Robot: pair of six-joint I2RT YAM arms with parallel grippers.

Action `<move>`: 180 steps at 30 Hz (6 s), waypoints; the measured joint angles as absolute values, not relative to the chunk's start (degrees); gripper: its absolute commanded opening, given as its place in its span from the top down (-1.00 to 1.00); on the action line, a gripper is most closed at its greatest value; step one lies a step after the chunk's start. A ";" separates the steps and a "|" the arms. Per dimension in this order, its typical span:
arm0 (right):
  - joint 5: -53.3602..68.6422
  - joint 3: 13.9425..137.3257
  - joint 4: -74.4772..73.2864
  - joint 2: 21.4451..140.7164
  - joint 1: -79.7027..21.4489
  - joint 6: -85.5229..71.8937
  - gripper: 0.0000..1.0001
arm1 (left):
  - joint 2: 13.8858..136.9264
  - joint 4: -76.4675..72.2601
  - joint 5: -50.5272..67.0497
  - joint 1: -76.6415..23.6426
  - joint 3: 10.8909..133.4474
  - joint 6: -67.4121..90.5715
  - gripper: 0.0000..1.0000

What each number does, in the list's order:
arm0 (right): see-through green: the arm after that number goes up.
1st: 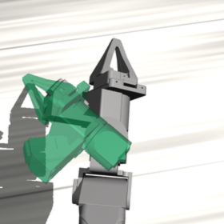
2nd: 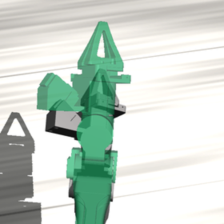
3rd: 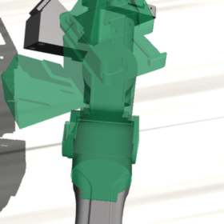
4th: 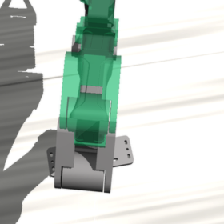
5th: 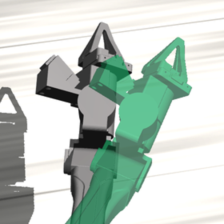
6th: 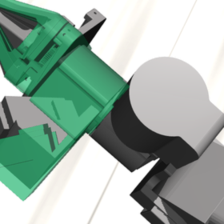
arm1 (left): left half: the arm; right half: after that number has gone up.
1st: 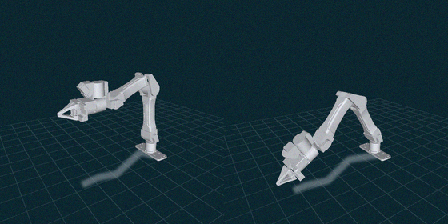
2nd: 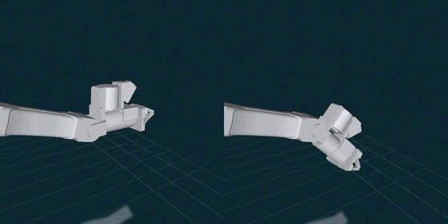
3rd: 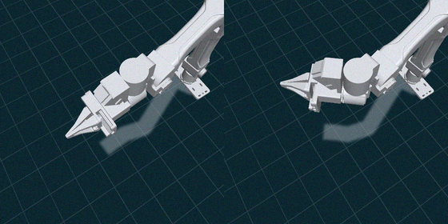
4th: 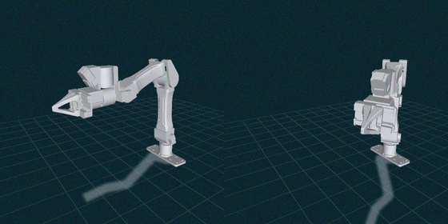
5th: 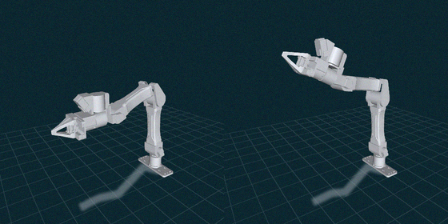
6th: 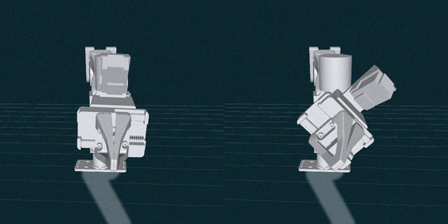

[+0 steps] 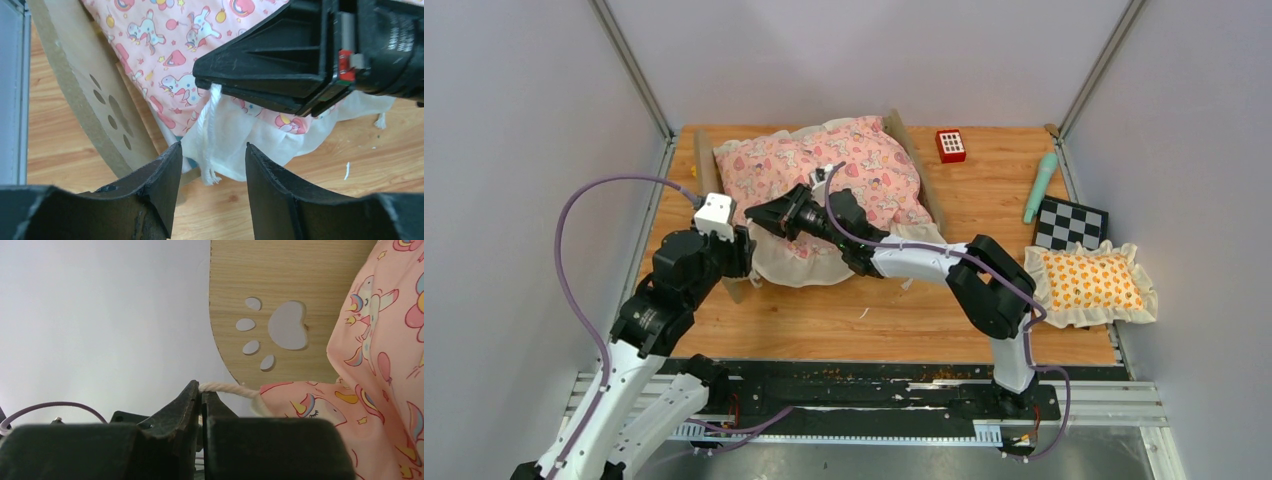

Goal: Set up the pet bed
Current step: Cross the ropes on the bed frame.

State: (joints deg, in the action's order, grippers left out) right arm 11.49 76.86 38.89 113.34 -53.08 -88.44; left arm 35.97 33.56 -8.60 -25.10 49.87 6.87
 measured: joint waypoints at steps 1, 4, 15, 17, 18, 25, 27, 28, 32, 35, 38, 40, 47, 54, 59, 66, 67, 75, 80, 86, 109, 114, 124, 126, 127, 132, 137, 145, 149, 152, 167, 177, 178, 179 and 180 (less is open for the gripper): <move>11.70 76.73 38.96 113.25 -53.06 -88.47 0.87 | 36.18 33.26 -8.91 -25.10 49.15 6.87 -0.11; 12.51 76.44 39.59 113.14 -52.95 -88.62 0.87 | 37.28 31.73 -9.58 -25.10 47.40 6.87 -0.07; 14.06 75.35 40.69 113.06 -52.42 -88.88 0.87 | 37.78 26.57 -9.89 -25.10 45.74 7.01 0.26; 14.11 75.13 41.06 113.06 -52.42 -88.95 0.87 | 37.71 25.93 -10.39 -25.10 45.74 7.03 0.32; 14.11 75.02 41.12 113.06 -52.40 -89.01 0.87 | 37.71 25.71 -10.63 -25.10 45.76 7.01 0.34; 14.33 74.87 41.47 113.03 -52.40 -89.08 0.87 | 38.65 24.43 -11.68 -25.10 45.36 7.01 0.29; 14.48 74.81 41.50 113.03 -52.40 -89.08 0.87 | 38.83 24.36 -11.68 -25.10 44.97 7.09 0.26; 14.50 74.72 41.50 113.03 -52.40 -89.08 0.87 | 38.81 24.32 -11.68 -25.10 44.75 7.16 0.25; 14.63 74.39 41.74 113.03 -52.40 -89.17 0.87 | 38.81 24.08 -11.64 -25.10 44.58 7.25 0.34; 14.70 74.13 42.00 113.03 -52.40 -89.32 0.87 | 38.81 23.75 -11.64 -25.10 44.56 7.33 0.55; 14.70 73.89 42.22 113.03 -52.40 -89.34 0.87 | 38.81 23.53 -11.66 -25.10 44.56 7.55 0.76; 14.70 73.87 42.28 113.03 -52.40 -89.41 0.87 | 38.81 23.27 -11.66 -25.10 44.53 7.57 0.87; 14.70 73.52 42.72 113.03 -52.31 -89.32 0.86 | 38.81 23.75 -11.79 -25.10 44.60 7.62 1.00; 14.74 72.73 42.74 112.92 -52.31 -88.33 0.63 | 38.65 28.27 -11.88 -25.10 47.68 7.27 1.00; 14.72 72.27 42.72 112.29 -52.29 -87.57 0.43 | 38.11 30.55 -11.90 -25.10 49.95 6.81 1.00; 15.64 71.88 42.85 111.94 -52.29 -83.72 0.41 | 40.80 35.46 -11.81 -25.10 55.59 5.34 1.00; 15.90 71.53 43.29 111.85 -52.29 -82.63 0.42 | 41.12 35.94 -11.84 -25.10 56.07 5.17 1.00; 17.45 64.01 47.86 110.32 -52.29 -69.34 0.43 | 42.76 39.68 -11.66 -25.10 57.19 4.56 1.00; 20.60 62.94 51.33 110.19 -52.75 -56.64 0.34 | 44.25 42.61 -10.94 -25.10 59.90 4.14 1.00; 23.57 62.94 56.99 108.99 -55.53 -43.77 0.34 | 46.24 46.81 -10.09 -25.10 64.75 3.95 1.00; 21.04 67.11 58.43 108.33 -60.62 -32.21 0.28 | 46.37 52.49 -9.63 -25.08 65.56 3.66 1.00; 17.45 67.18 54.72 108.36 -61.19 -28.56 0.26 | 46.57 52.56 -9.52 -25.08 66.83 3.62 1.00; 16.75 69.21 53.28 110.10 -62.17 -27.62 0.26 | 46.83 52.56 -9.50 -25.08 66.83 3.64 1.00; 16.69 69.84 53.28 110.59 -62.26 -27.49 0.26 | 46.85 52.56 -9.47 -25.08 66.83 3.64 1.00; 16.58 69.93 53.19 110.69 -62.35 -27.49 0.26 | 46.87 52.56 -9.45 -25.08 66.83 3.64 1.00; 15.59 70.15 52.73 111.37 -62.48 -26.96 0.28 | 46.89 52.58 -9.47 -25.08 66.83 3.64 1.00; 13.06 70.15 51.77 111.46 -62.50 -25.65 0.28 | 46.89 52.56 -9.50 -25.08 66.83 3.64 1.00; 10.81 70.32 50.39 111.55 -62.50 -24.82 0.36 | 46.89 52.56 -9.50 -25.08 66.83 3.64 1.00; 11.00 71.77 50.39 112.55 -62.50 -24.97 0.47 | 46.89 52.56 -9.47 -25.08 66.83 3.64 1.00; 11.18 72.51 50.41 113.12 -62.50 -25.15 0.70 | 46.89 52.58 -9.47 -25.08 66.83 3.64 1.00; 9.65 73.52 50.52 113.56 -62.59 -26.09 1.00 | 46.46 52.45 -10.20 -25.08 67.16 3.55 0.46; 5.93 72.90 51.07 113.56 -62.57 -27.22 1.00 | 45.52 52.49 -11.60 -25.08 69.25 3.73 -0.05; 5.63 72.90 51.09 113.56 -62.54 -27.66 1.00 | 45.23 52.49 -11.94 -25.08 69.63 3.77 -0.07; 5.23 72.90 51.11 113.56 -62.46 -28.40 1.00 | 44.95 52.47 -12.25 -25.08 69.97 3.77 -0.08; 4.73 72.90 51.11 113.56 -62.30 -29.61 1.00 | 44.36 52.45 -12.80 -25.08 70.41 3.81 -0.09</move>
State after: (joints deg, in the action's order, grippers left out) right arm 4.73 72.90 51.11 113.56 -62.30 -29.61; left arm 44.36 52.45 -12.80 -25.08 70.41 3.81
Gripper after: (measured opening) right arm 0.011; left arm 0.530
